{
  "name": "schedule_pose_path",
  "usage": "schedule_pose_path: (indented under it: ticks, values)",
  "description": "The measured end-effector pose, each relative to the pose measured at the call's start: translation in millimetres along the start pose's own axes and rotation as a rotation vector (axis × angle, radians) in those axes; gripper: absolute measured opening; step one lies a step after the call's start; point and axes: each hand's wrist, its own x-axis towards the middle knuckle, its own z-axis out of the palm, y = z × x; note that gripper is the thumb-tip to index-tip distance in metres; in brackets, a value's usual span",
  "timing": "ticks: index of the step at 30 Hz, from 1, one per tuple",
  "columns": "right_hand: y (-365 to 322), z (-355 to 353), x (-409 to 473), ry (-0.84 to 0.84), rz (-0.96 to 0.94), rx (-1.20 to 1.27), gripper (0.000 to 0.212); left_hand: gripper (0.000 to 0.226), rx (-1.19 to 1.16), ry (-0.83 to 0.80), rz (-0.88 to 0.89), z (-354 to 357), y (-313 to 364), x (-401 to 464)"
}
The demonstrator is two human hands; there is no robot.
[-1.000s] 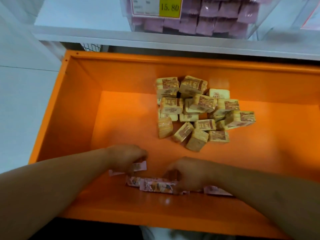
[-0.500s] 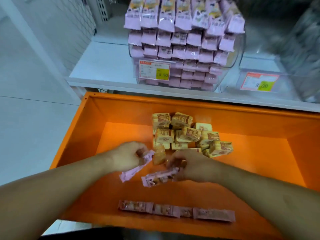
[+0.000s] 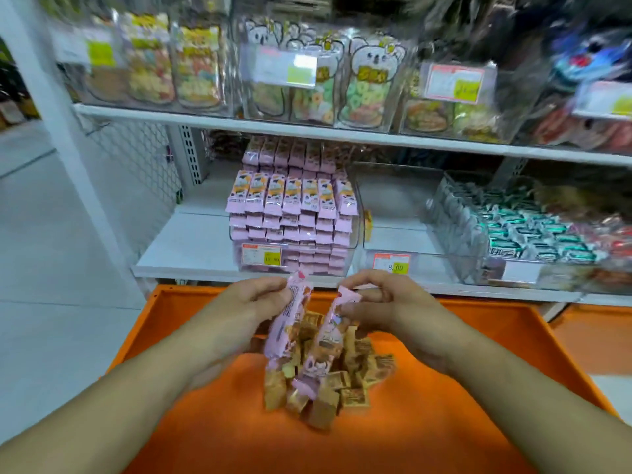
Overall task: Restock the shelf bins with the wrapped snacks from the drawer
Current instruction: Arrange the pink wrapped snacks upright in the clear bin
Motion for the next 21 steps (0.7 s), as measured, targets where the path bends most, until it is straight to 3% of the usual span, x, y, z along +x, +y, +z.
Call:
schedule_pose_path:
  ticks: [6, 10, 18, 21]
  values:
    - [-11, 1, -3, 0.070, -0.038, 0.131, 0.029, 0.020, -0.086, 0.017, 0.011, 20, 16, -7]
    - [-14, 4, 10, 0.130, -0.056, 0.133, 0.021, 0.019, -0.116, -0.065, -0.012, 32, 23, -5]
    - [-13, -4, 32, 0.303, -0.099, 0.066, 0.016, 0.058, -0.069, -0.189, 0.033, 40, 40, 10]
    - [-14, -3, 35, 0.343, -0.138, -0.041, 0.022, 0.046, -0.070, -0.126, 0.048, 43, 39, 15]
